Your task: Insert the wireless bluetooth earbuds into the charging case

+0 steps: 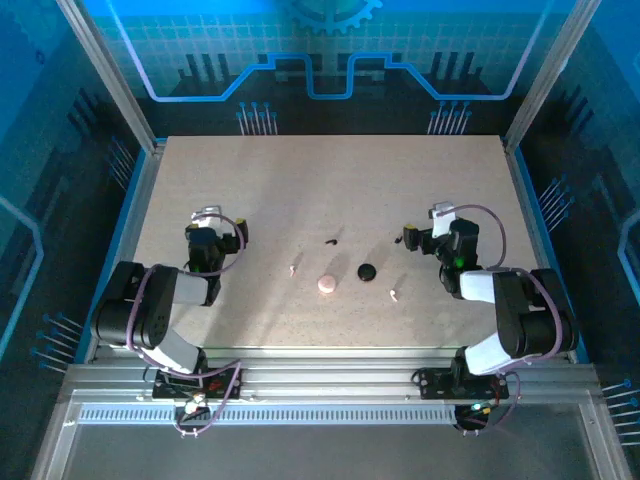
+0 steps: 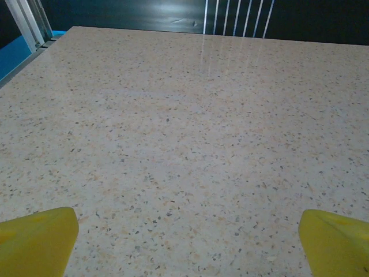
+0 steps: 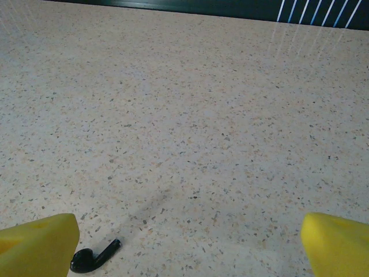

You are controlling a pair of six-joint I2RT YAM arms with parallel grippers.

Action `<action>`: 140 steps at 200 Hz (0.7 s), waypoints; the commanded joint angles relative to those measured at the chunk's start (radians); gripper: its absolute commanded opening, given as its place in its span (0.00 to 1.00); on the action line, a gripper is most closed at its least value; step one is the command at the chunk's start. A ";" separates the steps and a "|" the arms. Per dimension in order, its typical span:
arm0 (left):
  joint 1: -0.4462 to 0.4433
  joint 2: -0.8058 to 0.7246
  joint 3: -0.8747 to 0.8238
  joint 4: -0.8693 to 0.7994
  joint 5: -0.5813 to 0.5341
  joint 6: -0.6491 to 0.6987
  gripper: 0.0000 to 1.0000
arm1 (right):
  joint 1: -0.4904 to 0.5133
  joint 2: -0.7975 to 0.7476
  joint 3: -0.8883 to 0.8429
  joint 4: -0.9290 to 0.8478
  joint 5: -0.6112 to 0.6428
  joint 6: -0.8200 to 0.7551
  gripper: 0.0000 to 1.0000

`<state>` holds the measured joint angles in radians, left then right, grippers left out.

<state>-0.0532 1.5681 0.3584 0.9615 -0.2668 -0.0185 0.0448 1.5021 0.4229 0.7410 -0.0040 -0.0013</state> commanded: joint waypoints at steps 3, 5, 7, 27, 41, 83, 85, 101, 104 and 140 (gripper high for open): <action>0.009 -0.014 0.014 -0.012 0.060 0.023 0.99 | 0.001 0.004 0.015 0.004 0.010 -0.012 1.00; 0.010 -0.014 0.013 -0.011 0.060 0.023 0.99 | 0.002 0.003 0.015 0.004 0.010 -0.011 1.00; 0.010 -0.014 0.013 -0.012 0.061 0.023 0.99 | 0.001 0.003 0.014 0.004 0.010 -0.012 1.00; 0.010 -0.014 0.013 -0.012 0.060 0.023 0.99 | 0.002 0.003 0.015 0.004 0.010 -0.012 1.00; 0.010 -0.014 0.013 -0.012 0.060 0.023 0.99 | 0.001 0.004 0.014 0.004 0.010 -0.012 1.00; 0.010 -0.014 0.013 -0.012 0.060 0.023 0.99 | 0.001 0.004 0.016 0.004 0.010 -0.012 1.00; 0.010 -0.014 0.014 -0.012 0.060 0.023 0.99 | 0.001 0.004 0.015 0.004 0.009 -0.012 1.00; 0.010 -0.014 0.013 -0.011 0.060 0.023 0.99 | 0.001 0.004 0.016 0.004 0.010 -0.012 1.00; 0.010 -0.014 0.013 -0.012 0.060 0.023 0.99 | 0.001 0.004 0.014 0.004 0.010 -0.011 1.00; 0.028 -0.016 0.023 -0.035 0.102 0.015 0.99 | 0.001 0.003 0.015 0.004 0.010 -0.012 1.00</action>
<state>-0.0517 1.5681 0.3584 0.9459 -0.2226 -0.0158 0.0448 1.5021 0.4229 0.7410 -0.0040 -0.0013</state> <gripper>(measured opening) 0.990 0.996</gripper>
